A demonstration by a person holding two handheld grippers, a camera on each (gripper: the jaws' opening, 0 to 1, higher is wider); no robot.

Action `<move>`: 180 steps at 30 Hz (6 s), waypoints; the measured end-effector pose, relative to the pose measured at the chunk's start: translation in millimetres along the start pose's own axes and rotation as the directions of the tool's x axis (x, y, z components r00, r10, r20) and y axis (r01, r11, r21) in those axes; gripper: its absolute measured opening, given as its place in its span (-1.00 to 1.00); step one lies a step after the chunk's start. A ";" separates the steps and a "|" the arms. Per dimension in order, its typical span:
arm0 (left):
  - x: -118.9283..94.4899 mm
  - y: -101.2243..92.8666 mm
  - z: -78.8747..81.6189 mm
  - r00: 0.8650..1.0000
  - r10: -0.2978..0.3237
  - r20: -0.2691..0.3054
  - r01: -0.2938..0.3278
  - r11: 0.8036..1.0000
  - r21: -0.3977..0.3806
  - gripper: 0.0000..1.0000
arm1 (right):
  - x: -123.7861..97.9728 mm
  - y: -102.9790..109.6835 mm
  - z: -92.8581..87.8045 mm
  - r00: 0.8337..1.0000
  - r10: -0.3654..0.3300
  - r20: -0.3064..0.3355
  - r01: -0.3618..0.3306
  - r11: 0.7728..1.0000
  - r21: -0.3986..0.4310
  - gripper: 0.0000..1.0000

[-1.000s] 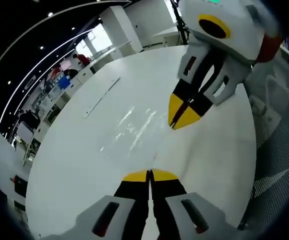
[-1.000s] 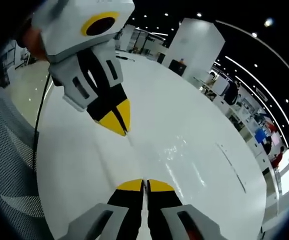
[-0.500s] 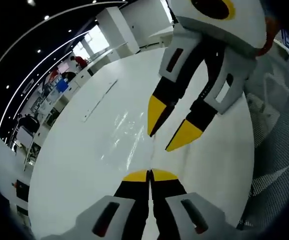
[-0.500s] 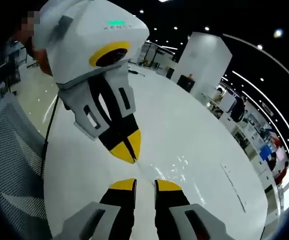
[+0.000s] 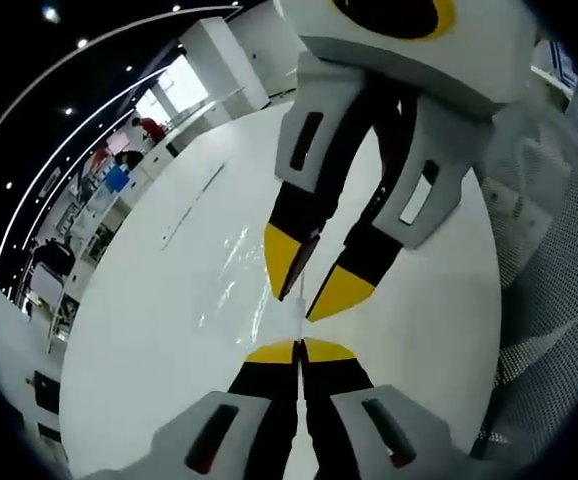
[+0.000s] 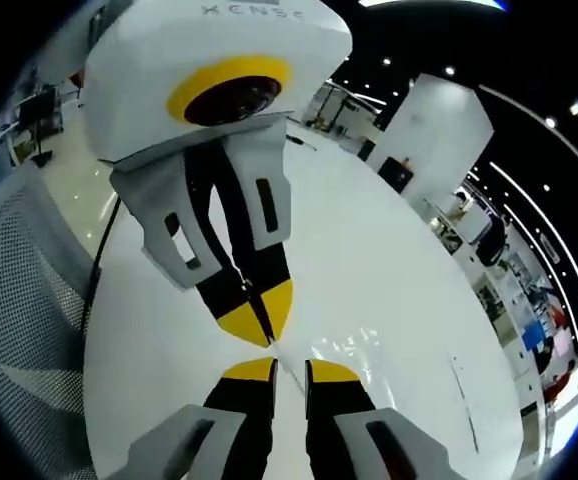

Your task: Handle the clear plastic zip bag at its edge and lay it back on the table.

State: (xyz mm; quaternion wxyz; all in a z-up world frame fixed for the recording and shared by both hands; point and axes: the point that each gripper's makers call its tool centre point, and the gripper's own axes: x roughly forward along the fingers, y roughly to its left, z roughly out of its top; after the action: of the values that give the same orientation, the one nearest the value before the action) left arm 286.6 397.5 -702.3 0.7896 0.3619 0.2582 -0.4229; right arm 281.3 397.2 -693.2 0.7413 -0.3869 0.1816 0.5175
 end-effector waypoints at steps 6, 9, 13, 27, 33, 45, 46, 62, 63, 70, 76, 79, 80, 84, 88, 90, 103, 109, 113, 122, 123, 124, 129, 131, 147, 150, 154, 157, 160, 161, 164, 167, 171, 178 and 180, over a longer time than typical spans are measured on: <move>1.5 -0.5 -1.9 1.000 -0.009 0.000 0.009 1.000 0.007 -1.00 | 3.5 2.8 1.2 1.000 0.014 0.000 -0.014 1.000 -0.014 -0.90; 2.2 -0.6 -1.3 1.000 -0.014 0.002 0.014 1.000 0.011 -1.00 | 5.2 2.9 1.0 1.000 0.020 -0.003 -0.020 1.000 -0.019 -0.91; 2.5 -0.3 1.4 1.000 -0.017 0.005 0.016 1.000 0.017 -1.00 | 2.9 3.8 1.1 1.000 0.023 -0.009 -0.024 0.999 -0.028 -0.93; 3.4 -1.5 4.3 1.000 -0.022 -0.006 0.023 0.999 0.045 -1.00 | 5.1 7.2 -5.7 0.998 0.044 -0.039 -0.046 0.997 -0.055 -1.00; 4.4 -2.6 4.2 0.999 -0.032 -0.010 0.033 0.998 0.046 -1.00 | 5.8 8.7 -7.4 0.998 0.048 -0.052 -0.050 0.997 -0.051 -1.00; 1.5 -2.0 11.2 1.000 -0.022 0.007 0.021 0.999 0.031 -1.00 | 1.3 5.6 -7.1 0.999 0.018 -0.048 -0.019 0.999 -0.029 -1.00; 0.7 -1.6 11.4 1.000 -0.016 0.010 0.016 1.000 0.026 -1.00 | 1.5 5.2 -6.7 0.999 0.018 -0.046 -0.019 0.999 -0.026 -1.00; -4.0 -9.3 7.3 1.000 0.007 -0.012 -0.006 0.997 0.079 -1.00 | -1.8 14.6 -4.0 0.999 0.027 -0.035 -0.029 0.998 -0.051 -1.00; -4.0 -9.9 7.0 1.000 0.005 -0.012 -0.004 0.997 0.078 -1.00 | -1.3 16.6 -4.6 0.999 0.028 -0.035 -0.030 0.998 -0.052 -1.00; -3.3 -12.7 4.3 1.000 -0.001 -0.019 0.002 0.997 0.078 -1.00 | -0.6 19.3 -4.6 0.999 0.037 -0.037 -0.039 0.998 -0.046 -1.00; -2.2 -12.2 3.8 1.000 -0.001 -0.024 0.003 0.996 0.085 -1.00 | 0.4 18.8 -5.2 0.998 0.036 -0.042 -0.038 0.998 -0.049 -1.00; -2.2 -13.2 3.4 1.000 -0.002 -0.027 0.005 0.996 0.088 -1.00 | 0.0 19.5 -6.8 0.998 0.039 -0.046 -0.041 0.998 -0.046 -1.00; -2.2 -13.5 3.4 1.000 -0.003 -0.027 0.006 0.996 0.087 -1.00 | 0.2 19.3 -7.4 0.998 0.039 -0.045 -0.041 0.998 -0.045 -1.00; -1.5 -13.7 2.0 1.000 -0.004 -0.028 0.006 0.996 0.090 -1.00 | -2.3 20.4 -7.9 0.998 0.041 -0.045 -0.043 0.998 -0.038 -1.00; -1.2 -13.6 0.1 1.000 -0.004 -0.030 0.007 0.996 0.093 -1.00 | -1.9 20.7 -9.0 0.998 0.040 -0.046 -0.042 0.998 -0.038 -1.00; -1.3 -14.0 -1.0 0.999 -0.005 -0.033 0.008 0.996 0.092 -1.00 | -1.8 21.0 -9.8 0.998 0.041 -0.047 -0.043 0.998 -0.034 -1.00; -2.2 -11.8 -4.0 0.999 0.001 -0.040 0.002 0.997 0.083 -1.00 | -2.5 18.9 -13.9 0.998 0.038 -0.055 -0.040 0.999 -0.027 -1.00; -2.9 -11.0 -2.6 0.999 0.002 -0.040 0.001 0.997 0.081 -1.00 | -2.9 17.4 -14.2 0.998 0.037 -0.056 -0.039 0.999 -0.035 -1.00; -2.2 -9.9 -2.1 0.999 0.002 -0.039 0.002 0.997 0.081 -1.00 | -2.7 15.5 -15.2 0.998 0.035 -0.055 -0.037 0.999 -0.032 -1.00; -0.3 -9.3 -1.6 0.999 -0.001 -0.040 0.004 0.997 0.082 -1.00 | -4.8 13.3 -19.3 0.998 0.033 -0.062 -0.035 0.999 -0.031 -1.00; -0.8 -9.7 -0.7 0.999 0.000 -0.040 0.004 0.997 0.083 -1.00 | -5.2 12.9 -19.9 0.998 0.033 -0.062 -0.035 0.999 -0.028 -1.00; -1.2 -9.6 0.0 0.999 0.001 -0.039 0.002 0.996 0.084 -1.00 | -5.8 12.8 -19.9 0.998 0.033 -0.062 -0.034 0.999 -0.028 -1.00; -0.7 -9.0 -1.4 0.999 0.000 -0.044 0.004 0.997 0.080 -1.00 | -6.4 12.7 -21.8 0.997 0.034 -0.067 -0.036 0.999 -0.031 -1.00; -1.0 -9.2 -2.5 0.999 -0.001 -0.047 0.005 0.997 0.078 -1.00 | -7.5 13.5 -21.7 0.997 0.035 -0.070 -0.038 0.999 -0.034 -1.00; -1.5 -8.5 -6.0 0.999 0.000 -0.052 0.004 0.997 0.075 -1.00 | -9.1 12.6 -27.3 0.996 0.035 -0.077 -0.037 0.999 -0.026 -1.00; -1.4 -8.9 -6.5 0.999 -0.002 -0.053 0.006 0.997 0.075 -1.00 | -9.7 13.0 -28.8 0.996 0.035 -0.080 -0.037 0.999 -0.023 -1.00; -0.3 -8.2 -7.9 0.998 -0.001 -0.055 0.005 0.997 0.075 -1.00 | -10.8 12.3 -30.7 0.996 0.031 -0.085 -0.033 0.999 -0.020 -1.00; 0.0 -7.2 -9.1 0.998 0.002 -0.061 0.002 0.997 0.075 -1.00 | -12.0 12.1 -32.4 0.996 0.029 -0.088 -0.031 0.999 -0.017 -1.00; 0.3 -6.8 -10.7 0.998 0.002 -0.064 0.003 0.997 0.075 -1.00 | -14.0 11.8 -35.2 0.995 0.027 -0.092 -0.028 1.000 -0.013 -1.00; 0.3 -7.0 -10.7 0.998 0.001 -0.063 0.003 0.997 0.073 -1.00 | -14.7 12.1 -35.7 0.995 0.026 -0.092 -0.027 1.000 -0.011 -1.00; 0.2 -7.3 -10.7 0.998 0.002 -0.064 0.003 0.997 0.074 -1.00 | -16.0 12.2 -37.7 0.995 0.024 -0.095 -0.025 1.000 -0.013 -1.00; 0.3 -7.9 -10.7 0.998 0.002 -0.067 0.003 0.997 0.075 -1.00 | -16.3 12.0 -39.8 0.995 0.022 -0.098 -0.023 1.000 -0.010 -1.00; -1.3 -8.7 -10.3 0.998 0.001 -0.070 0.004 0.997 0.073 -1.00 | -17.9 12.1 -42.3 0.995 0.020 -0.103 -0.021 1.000 -0.004 -1.00; -2.6 -9.7 -9.2 0.998 0.000 -0.071 0.005 0.998 0.070 -1.00 | -19.8 12.7 -44.6 0.994 0.019 -0.107 -0.018 1.000 0.005 -1.00; -2.9 -9.4 -8.7 0.998 0.001 -0.069 0.004 0.998 0.069 -1.00 | -19.1 11.8 -46.0 0.994 0.017 -0.110 -0.017 1.000 0.004 -1.00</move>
State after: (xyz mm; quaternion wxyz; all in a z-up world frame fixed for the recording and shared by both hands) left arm 276.2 402.2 -708.8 0.7670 0.4033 0.2708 -0.4192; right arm 269.0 352.1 -714.2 0.7265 -0.4119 0.2262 0.5014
